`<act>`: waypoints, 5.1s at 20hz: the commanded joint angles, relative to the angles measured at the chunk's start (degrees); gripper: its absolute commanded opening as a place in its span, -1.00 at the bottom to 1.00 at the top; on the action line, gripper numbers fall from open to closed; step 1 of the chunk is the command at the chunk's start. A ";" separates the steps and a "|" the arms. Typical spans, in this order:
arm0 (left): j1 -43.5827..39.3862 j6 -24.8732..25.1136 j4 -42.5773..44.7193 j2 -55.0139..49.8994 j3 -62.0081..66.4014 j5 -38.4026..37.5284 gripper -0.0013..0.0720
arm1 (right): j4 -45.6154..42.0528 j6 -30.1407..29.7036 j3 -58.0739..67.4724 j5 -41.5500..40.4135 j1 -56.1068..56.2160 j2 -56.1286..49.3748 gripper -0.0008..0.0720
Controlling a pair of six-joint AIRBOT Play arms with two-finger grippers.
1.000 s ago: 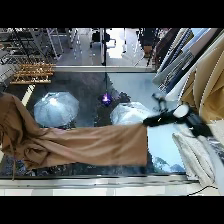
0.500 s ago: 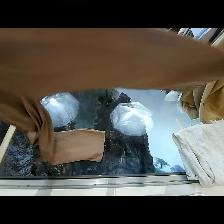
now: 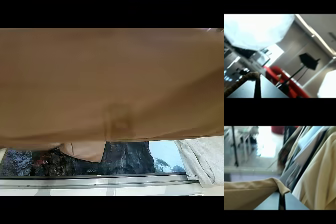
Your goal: Fold the clothes and pants, and hang the long-sleeved shirts on hangers.
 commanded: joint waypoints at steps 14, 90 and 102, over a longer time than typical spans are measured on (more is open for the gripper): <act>-30.95 0.87 22.16 -26.47 -13.99 27.69 -0.95 | 9.11 1.31 -31.98 -34.16 8.46 -29.64 -0.92; -26.16 7.28 59.06 -20.02 -31.10 -12.85 -0.95 | -14.47 17.44 -27.82 24.13 17.38 7.67 -0.92; -27.36 3.41 66.73 -21.73 -31.15 -14.97 0.05 | 3.76 5.62 -26.67 10.51 4.31 -42.95 0.44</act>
